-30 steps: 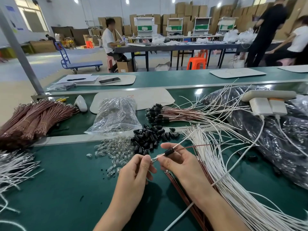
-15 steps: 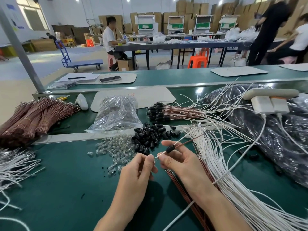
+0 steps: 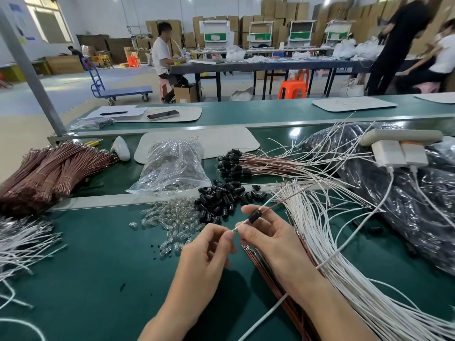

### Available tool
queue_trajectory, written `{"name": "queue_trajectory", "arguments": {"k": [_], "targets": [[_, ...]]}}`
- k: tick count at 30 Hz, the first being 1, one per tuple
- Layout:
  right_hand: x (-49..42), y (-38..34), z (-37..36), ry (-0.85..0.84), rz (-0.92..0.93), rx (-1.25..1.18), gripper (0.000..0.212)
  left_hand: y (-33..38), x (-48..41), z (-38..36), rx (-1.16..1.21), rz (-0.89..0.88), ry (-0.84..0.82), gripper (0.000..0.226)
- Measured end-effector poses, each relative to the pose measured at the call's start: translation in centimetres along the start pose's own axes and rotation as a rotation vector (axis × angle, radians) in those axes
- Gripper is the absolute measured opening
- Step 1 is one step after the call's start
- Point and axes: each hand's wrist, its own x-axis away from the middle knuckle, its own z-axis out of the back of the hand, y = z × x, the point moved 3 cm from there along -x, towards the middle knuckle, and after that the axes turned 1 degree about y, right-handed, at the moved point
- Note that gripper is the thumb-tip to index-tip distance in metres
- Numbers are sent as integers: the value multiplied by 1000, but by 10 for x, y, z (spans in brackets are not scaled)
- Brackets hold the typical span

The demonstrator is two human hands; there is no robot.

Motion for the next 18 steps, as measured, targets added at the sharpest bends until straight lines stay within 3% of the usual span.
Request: {"name": "queue_trajectory", "arguments": {"k": [9,14,18], "targets": [[-1,-36,43,277,248,-266,31,-4,-3,5,40,66,59,21],[2,-47,50,410,380,-132,29,-4,-2,1,16,46,23,23],[7,-55,52,446,524,48,39,-5,-3,2,12,45,31,24]]}}
